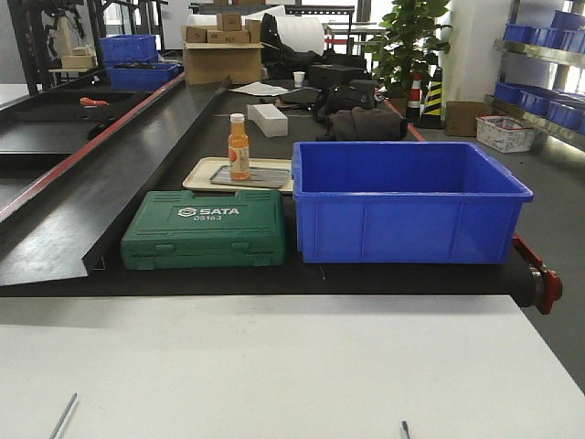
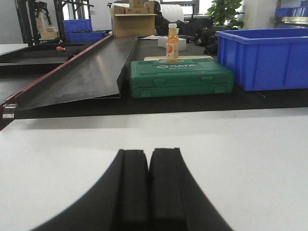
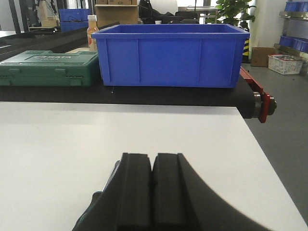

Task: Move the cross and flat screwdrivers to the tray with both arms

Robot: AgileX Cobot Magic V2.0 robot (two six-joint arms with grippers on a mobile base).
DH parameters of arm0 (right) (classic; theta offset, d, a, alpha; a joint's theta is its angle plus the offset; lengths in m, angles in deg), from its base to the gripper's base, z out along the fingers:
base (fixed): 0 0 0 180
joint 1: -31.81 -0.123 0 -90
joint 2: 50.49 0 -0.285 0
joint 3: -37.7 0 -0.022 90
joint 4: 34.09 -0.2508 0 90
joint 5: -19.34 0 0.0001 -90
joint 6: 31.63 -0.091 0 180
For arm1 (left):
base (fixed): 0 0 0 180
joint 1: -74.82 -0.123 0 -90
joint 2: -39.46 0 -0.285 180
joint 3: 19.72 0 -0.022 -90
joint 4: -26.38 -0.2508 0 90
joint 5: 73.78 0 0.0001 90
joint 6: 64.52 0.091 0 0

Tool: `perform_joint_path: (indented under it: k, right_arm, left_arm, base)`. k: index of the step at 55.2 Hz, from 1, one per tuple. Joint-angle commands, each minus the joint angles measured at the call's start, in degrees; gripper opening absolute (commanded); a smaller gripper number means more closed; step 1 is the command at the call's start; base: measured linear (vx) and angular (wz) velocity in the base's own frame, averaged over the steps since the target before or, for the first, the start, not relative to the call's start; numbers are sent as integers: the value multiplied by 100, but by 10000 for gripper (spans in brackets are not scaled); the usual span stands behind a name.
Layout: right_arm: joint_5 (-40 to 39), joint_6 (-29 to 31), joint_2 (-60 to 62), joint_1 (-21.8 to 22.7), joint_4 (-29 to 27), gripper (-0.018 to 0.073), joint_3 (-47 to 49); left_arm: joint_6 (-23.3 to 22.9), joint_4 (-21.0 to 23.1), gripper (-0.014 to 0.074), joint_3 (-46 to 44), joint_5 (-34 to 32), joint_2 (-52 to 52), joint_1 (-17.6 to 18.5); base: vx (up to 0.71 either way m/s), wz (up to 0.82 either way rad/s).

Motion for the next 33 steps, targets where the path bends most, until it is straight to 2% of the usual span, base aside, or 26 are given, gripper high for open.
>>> perform_joint_path:
  k: [1, 25, 33]
  right_arm:
    - [-495, 12, 31, 30, 46, -8, -39]
    - [-495, 12, 31, 30, 46, -8, -39]
    - [-495, 12, 31, 30, 46, -8, -39]
  left_arm:
    - [-42, 16, -6, -163, -458, 4, -12]
    - [-42, 32, -6, -167, -506, 4, -13]
    - [-53, 32, -6, -167, -734, 4, -13]
  base:
    - [0, 0]
    - [0, 0]
    - [0, 0]
